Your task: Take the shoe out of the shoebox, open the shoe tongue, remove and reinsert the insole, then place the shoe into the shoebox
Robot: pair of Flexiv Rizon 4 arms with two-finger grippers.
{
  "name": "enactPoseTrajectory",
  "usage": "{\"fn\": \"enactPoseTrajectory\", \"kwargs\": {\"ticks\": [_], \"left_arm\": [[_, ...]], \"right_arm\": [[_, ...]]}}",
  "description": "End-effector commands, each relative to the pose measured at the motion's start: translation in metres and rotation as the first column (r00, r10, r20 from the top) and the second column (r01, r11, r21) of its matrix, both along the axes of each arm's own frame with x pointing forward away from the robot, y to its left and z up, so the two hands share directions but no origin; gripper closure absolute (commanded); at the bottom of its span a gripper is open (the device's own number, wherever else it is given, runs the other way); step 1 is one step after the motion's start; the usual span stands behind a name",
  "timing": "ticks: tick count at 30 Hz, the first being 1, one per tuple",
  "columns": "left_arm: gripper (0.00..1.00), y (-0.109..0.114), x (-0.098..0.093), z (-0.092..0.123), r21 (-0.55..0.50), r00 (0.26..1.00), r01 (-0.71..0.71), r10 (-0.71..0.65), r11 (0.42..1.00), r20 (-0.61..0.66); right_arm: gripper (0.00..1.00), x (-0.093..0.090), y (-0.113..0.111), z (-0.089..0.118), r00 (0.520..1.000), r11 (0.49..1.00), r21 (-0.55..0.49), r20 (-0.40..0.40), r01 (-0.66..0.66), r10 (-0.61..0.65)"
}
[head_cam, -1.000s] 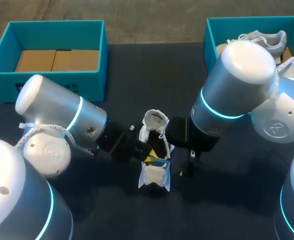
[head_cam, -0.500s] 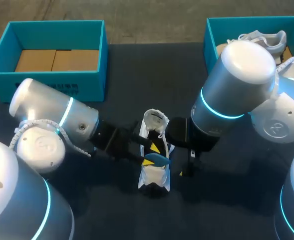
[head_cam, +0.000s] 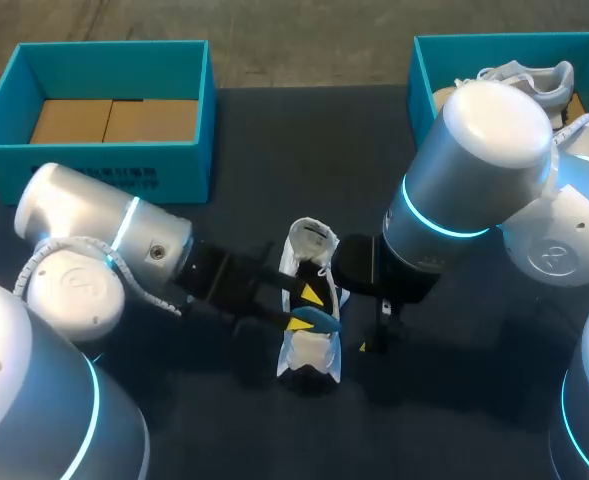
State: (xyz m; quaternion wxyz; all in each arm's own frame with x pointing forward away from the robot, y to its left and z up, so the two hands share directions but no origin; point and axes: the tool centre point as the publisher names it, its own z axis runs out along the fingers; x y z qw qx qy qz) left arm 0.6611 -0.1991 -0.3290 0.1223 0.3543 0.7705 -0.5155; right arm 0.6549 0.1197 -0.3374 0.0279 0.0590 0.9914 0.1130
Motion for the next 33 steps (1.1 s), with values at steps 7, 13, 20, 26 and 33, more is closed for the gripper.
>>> {"fn": "enactPoseTrajectory", "kwargs": {"ticks": [7,13,20,26,33], "left_arm": [[0.66,-0.014,0.0,-0.016,0.012,0.999,-0.004,0.005,1.0,-0.048],[1.0,-0.014,-0.003,-0.024,0.018,0.998,-0.001,0.002,1.0,-0.061],[1.0,-0.004,-0.002,-0.029,0.048,0.997,0.039,-0.042,0.998,0.067],[1.0,-0.003,0.008,-0.032,0.082,0.983,0.004,-0.019,0.997,0.185],[1.0,-0.007,0.018,-0.036,0.105,0.966,-0.034,0.006,0.994,0.259]], "right_arm": [[0.0,-0.001,0.0,-0.001,1.0,1.0,-0.001,0.002,0.001,-0.001],[0.0,-0.001,0.0,-0.001,1.0,1.0,-0.001,0.002,0.001,-0.001],[0.0,-0.001,0.0,-0.001,1.0,1.0,-0.001,0.002,0.001,-0.001],[0.0,-0.001,0.0,-0.001,1.0,1.0,-0.001,0.002,0.001,-0.001],[0.0,-0.001,0.0,-0.001,1.0,1.0,-0.001,0.002,0.001,-0.001]]}}
